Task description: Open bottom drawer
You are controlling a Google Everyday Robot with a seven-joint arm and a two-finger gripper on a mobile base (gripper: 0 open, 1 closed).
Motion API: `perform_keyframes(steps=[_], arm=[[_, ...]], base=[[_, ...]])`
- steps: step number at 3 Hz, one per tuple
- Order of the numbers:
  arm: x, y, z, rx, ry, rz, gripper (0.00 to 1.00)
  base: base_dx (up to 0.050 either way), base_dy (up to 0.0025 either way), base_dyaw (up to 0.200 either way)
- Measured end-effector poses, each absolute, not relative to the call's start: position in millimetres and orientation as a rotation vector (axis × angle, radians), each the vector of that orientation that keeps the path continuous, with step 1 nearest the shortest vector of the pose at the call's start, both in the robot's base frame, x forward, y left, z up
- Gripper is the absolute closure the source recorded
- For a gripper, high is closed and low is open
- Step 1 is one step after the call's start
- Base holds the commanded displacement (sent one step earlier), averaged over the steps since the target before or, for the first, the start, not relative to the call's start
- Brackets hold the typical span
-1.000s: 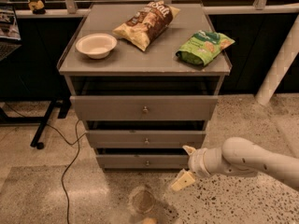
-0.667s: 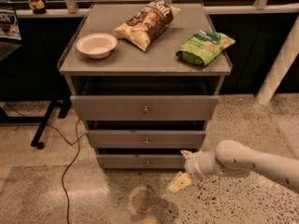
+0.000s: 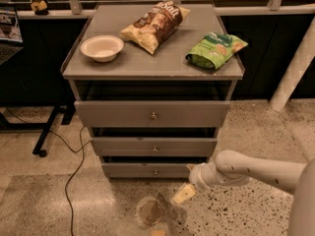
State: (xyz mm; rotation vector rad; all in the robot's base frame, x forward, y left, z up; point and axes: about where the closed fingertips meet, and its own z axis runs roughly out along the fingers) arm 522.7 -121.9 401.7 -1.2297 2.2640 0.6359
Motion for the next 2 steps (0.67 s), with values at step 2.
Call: perform_keyframes(steps=[2], arm=[[545.5, -111.5, 367.2, -1.249, 2.294, 0.692, 0.19]], base=[[0.000, 0.00000, 0.000]])
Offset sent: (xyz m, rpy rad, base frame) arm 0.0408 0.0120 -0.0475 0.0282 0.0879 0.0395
